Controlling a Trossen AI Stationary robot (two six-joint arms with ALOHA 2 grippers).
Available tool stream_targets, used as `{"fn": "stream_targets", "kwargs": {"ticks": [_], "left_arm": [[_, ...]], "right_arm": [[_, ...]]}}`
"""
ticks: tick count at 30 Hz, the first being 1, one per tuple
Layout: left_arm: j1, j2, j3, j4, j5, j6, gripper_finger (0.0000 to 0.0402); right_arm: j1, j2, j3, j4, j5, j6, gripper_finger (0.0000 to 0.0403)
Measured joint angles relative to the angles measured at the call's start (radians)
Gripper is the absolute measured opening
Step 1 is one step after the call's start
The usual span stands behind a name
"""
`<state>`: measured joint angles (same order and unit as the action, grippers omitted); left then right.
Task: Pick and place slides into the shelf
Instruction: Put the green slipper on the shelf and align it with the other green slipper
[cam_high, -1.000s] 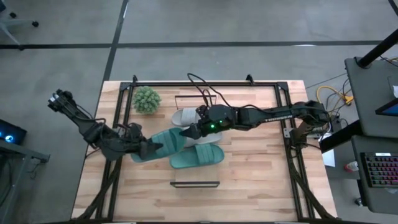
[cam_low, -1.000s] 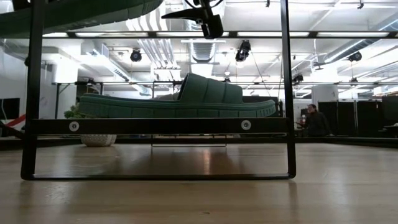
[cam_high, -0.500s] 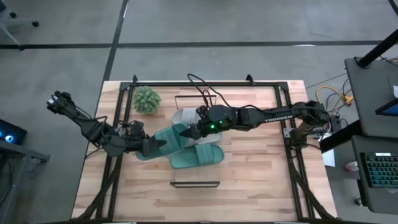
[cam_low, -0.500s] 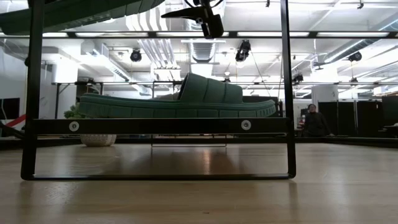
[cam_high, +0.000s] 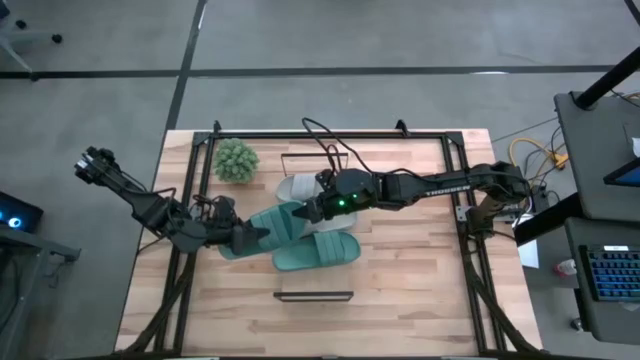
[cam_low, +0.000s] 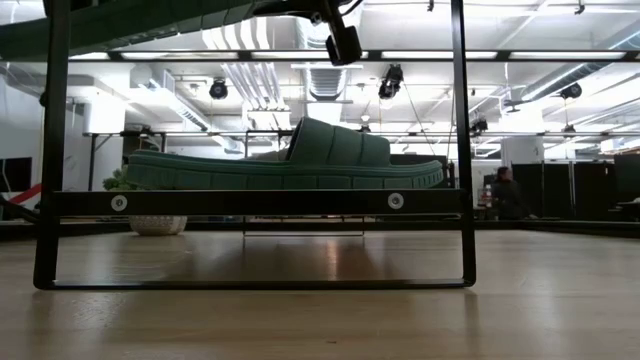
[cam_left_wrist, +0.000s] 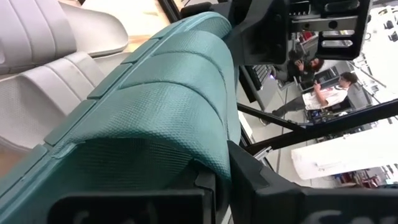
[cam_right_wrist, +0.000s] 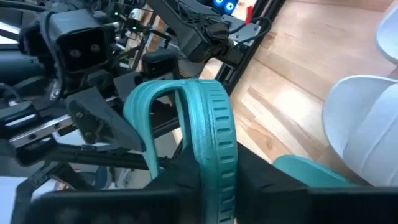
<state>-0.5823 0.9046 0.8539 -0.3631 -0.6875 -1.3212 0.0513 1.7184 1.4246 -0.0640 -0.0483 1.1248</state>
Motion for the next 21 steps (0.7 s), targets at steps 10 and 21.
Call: {"fn": "stream_targets", "kwargs": {"ticks": [10, 21], "left_arm": [[0.000, -0.003, 0.000, 0.018, -0.003, 0.002, 0.0031], [0.001, -0.024, 0.000, 0.050, -0.033, 0.056, 0.0141]], "right_arm": [[0.000, 0.000, -0.001, 0.001, 0.000, -0.007, 0.0033], [0.001, -0.005, -0.001, -0.028, 0.049, 0.019, 0.0033]]}}
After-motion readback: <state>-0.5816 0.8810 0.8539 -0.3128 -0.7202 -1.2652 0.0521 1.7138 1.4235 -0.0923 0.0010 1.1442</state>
